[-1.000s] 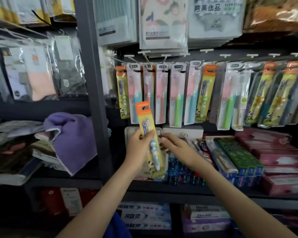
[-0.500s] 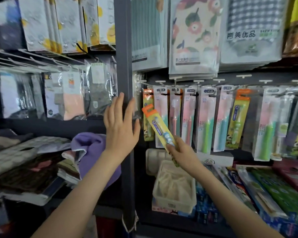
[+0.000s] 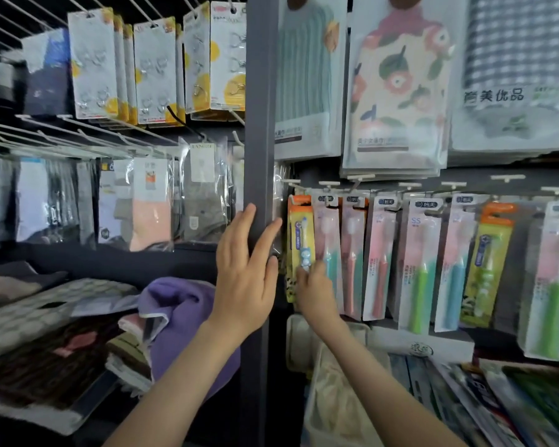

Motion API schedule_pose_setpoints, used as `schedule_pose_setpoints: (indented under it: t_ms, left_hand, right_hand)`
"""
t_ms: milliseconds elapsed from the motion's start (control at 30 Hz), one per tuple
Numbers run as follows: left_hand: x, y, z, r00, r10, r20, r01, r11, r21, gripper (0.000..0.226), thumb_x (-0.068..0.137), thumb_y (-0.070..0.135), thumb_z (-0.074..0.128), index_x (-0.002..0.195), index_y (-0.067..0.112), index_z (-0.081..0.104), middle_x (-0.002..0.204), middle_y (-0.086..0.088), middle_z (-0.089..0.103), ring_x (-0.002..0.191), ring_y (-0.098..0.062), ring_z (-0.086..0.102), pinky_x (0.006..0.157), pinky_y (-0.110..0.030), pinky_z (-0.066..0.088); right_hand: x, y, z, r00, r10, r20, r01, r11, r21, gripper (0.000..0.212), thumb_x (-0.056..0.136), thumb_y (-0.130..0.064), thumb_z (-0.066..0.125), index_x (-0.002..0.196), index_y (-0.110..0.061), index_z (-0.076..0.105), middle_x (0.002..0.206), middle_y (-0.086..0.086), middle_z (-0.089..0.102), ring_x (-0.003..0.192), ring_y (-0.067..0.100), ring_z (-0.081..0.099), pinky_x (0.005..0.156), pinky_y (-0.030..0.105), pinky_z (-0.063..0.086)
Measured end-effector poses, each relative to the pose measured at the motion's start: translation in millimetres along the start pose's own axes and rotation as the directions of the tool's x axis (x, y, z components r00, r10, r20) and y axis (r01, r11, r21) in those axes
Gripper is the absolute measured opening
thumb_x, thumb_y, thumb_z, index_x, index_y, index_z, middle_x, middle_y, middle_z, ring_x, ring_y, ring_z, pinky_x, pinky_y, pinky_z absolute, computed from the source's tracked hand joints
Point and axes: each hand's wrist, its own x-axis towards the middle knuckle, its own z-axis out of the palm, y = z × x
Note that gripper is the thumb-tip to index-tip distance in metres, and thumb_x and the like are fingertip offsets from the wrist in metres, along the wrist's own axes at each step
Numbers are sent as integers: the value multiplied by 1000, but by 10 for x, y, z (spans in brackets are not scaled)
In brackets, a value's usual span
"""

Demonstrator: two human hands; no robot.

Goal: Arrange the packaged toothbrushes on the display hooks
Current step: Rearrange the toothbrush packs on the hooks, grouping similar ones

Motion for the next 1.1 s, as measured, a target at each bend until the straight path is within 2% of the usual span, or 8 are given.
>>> schedule_pose_setpoints:
  t_ms: [133, 300, 400, 500, 601, 901, 968, 1101]
  left_hand:
    - [-4, -20, 12, 1000, 7, -5, -7, 1000, -18, 41, 93, 18, 38, 134, 18, 41, 151, -10, 17, 140, -28, 19, 117, -35, 10]
    - [-12, -17, 17, 1000, -2, -5, 2, 999, -38, 37, 93, 17, 39, 129, 17, 46, 151, -10, 17, 141, -28, 19, 117, -33, 9]
    - [-15, -17, 21, 1000, -2, -7, 2, 999, -49, 36, 92, 15, 41, 128, 15, 49, 151, -11, 18, 140, -27, 18, 117, -31, 9]
    - [-18, -22, 25, 1000, 1, -7, -2, 998, -65, 36, 92, 13, 42, 127, 14, 50, 151, -11, 18, 141, -26, 18, 118, -31, 9]
    - [-20, -32, 28, 1000, 5, -6, -6, 996, -84, 35, 93, 13, 42, 127, 14, 49, 152, -9, 16, 142, -24, 15, 118, -31, 9]
    - [-20, -42, 30, 1000, 18, -8, -19, 994, -106, 35, 92, 11, 42, 126, 13, 51, 151, -10, 16, 141, -25, 16, 117, -35, 15]
    - [-19, -38, 33, 1000, 16, -7, -17, 995, -103, 35, 92, 11, 42, 125, 11, 53, 151, -11, 17, 140, -26, 17, 116, -37, 16]
    - [-16, -33, 26, 1000, 20, -5, -20, 996, -82, 34, 92, 12, 41, 123, 9, 54, 150, -14, 19, 139, -30, 21, 115, -37, 17]
  right_hand:
    - [6, 36, 109, 1000, -15, 0, 15, 989, -148, 31, 99, -26, 39, 115, 0, 43, 105, 19, 58, 94, 35, 60, 66, 31, 41]
    - [84, 218, -18, 928, -236, -287, 94, 897, -432, 28, 89, -23, 57, 104, -1, 48, 97, 14, 54, 86, 31, 55, 67, 35, 44]
    - [162, 333, -26, 909, -229, -349, 5, 842, -539, 48, 75, -27, 72, 108, -1, 50, 96, 16, 53, 84, 34, 55, 64, 39, 47]
    - [210, 323, -30, 938, -155, -311, -35, 849, -527, 63, 77, -34, 70, 125, -3, 43, 111, 16, 51, 100, 34, 53, 76, 42, 48]
    - [262, 290, -35, 947, -101, -305, -47, 895, -444, 62, 81, -24, 65, 132, -4, 35, 120, 15, 48, 111, 32, 49, 89, 41, 46]
    - [104, 243, -222, 935, -132, -328, -45, 876, -481, 60, 83, -18, 65, 135, -10, 36, 120, 15, 48, 111, 33, 44, 89, 41, 37]
    - [60, 227, -346, 939, -129, -318, -52, 863, -503, 60, 85, -12, 62, 138, -11, 33, 123, 14, 45, 115, 35, 41, 94, 43, 35]
    - [-2, 157, -445, 956, -196, -217, 98, 914, -393, 61, 79, 10, 52, 135, -9, 36, 118, 16, 43, 102, 36, 47, 88, 48, 44]
